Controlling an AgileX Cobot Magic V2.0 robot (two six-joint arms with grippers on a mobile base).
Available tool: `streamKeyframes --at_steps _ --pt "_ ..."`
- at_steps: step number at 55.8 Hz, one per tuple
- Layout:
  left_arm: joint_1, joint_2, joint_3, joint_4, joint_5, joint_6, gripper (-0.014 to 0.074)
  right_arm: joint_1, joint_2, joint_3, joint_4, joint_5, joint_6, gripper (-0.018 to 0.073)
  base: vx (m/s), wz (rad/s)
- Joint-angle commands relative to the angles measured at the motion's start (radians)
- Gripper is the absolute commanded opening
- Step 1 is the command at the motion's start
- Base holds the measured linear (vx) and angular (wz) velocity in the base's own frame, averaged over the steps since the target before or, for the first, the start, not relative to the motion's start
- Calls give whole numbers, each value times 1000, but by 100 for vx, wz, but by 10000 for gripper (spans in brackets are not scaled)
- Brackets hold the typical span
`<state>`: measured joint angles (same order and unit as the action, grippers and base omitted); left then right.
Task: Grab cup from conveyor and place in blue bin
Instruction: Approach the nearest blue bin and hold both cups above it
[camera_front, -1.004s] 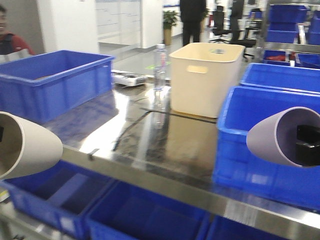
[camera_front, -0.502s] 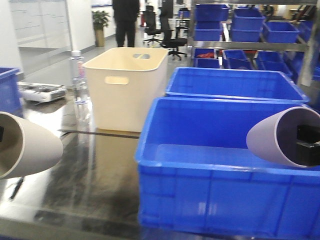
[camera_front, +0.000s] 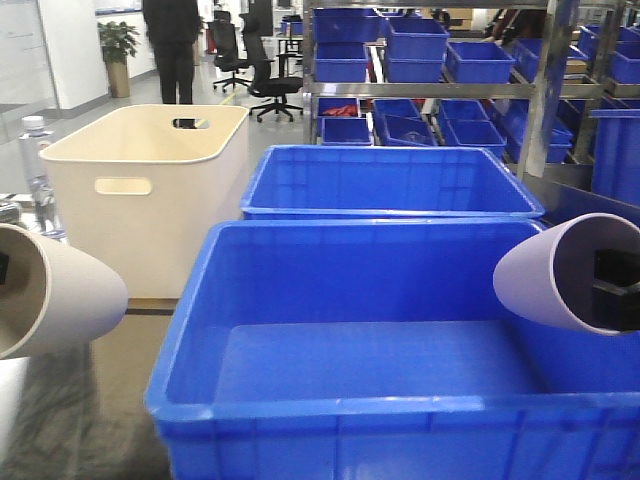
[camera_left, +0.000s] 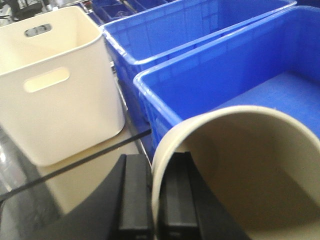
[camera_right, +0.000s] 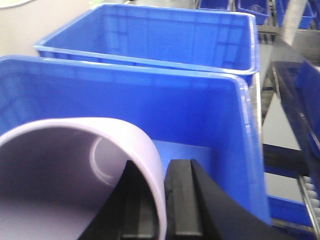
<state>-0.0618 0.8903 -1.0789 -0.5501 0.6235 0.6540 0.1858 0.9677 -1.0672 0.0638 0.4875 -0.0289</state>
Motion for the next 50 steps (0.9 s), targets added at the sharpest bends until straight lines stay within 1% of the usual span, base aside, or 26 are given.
streamKeyframes --at_steps 1,22,50 --pt "1 -10 -32 -35 -78 0 -7 -1 -12 -29 -7 -87 -3 -9 15 -20" --pt "1 -10 -32 -35 -78 0 -7 -1 -12 -29 -7 -85 -3 -9 10 -11" --pt "1 -10 -32 -35 -80 0 -7 0 -12 -29 1 -85 -1 -9 1 -2"
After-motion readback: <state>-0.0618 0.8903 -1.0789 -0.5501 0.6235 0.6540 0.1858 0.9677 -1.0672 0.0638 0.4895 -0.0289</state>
